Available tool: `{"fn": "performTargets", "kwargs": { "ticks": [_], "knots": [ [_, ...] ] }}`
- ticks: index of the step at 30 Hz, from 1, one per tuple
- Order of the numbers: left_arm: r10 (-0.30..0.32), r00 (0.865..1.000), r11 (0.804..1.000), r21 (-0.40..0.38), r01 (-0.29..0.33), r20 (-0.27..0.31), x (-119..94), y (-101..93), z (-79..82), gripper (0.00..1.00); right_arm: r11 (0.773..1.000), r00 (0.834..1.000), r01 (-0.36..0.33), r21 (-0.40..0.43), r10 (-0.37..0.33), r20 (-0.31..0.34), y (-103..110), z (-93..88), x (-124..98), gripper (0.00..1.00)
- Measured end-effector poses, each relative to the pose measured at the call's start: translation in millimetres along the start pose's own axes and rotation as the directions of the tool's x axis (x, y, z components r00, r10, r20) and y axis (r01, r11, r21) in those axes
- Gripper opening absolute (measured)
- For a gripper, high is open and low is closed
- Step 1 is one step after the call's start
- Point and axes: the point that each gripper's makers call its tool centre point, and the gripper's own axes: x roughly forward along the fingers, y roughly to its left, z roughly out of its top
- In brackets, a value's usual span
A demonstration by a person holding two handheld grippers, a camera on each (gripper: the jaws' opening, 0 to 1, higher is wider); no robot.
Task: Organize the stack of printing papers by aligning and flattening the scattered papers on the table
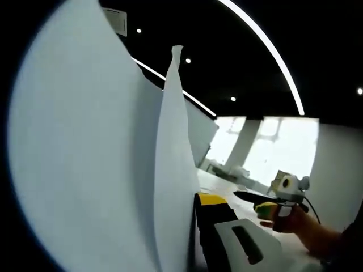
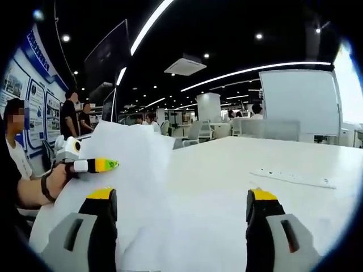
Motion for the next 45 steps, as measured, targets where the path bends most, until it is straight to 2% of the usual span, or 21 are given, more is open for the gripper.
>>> {"fn": "performTargets", "kwargs": {
  "ticks": [19, 27, 45],
  "knots": [
    [0.002, 1.0, 1.0, -0.001, -0.002, 0.002, 0, -2.8, 0.4, 0.06, 0.999, 0.999, 0.041, 0.003, -0.041, -0.001, -18, -2.1, -20, 0.9],
    [0.003, 1.0, 1.0, 0.005, -0.003, -0.001, 0, -4.0, -0.2, 0.06, 0.998, 0.998, 0.066, 0.021, -0.066, 0.018, -29, 1.9, -29, 0.9],
    [0.005, 1.0, 1.0, 0.02, -0.004, -0.01, 0, -4.4, -2.2, 0.06, 0.994, 0.994, 0.108, 0.031, -0.108, 0.013, -43, -4.3, -48, 0.9]
  ]
}}
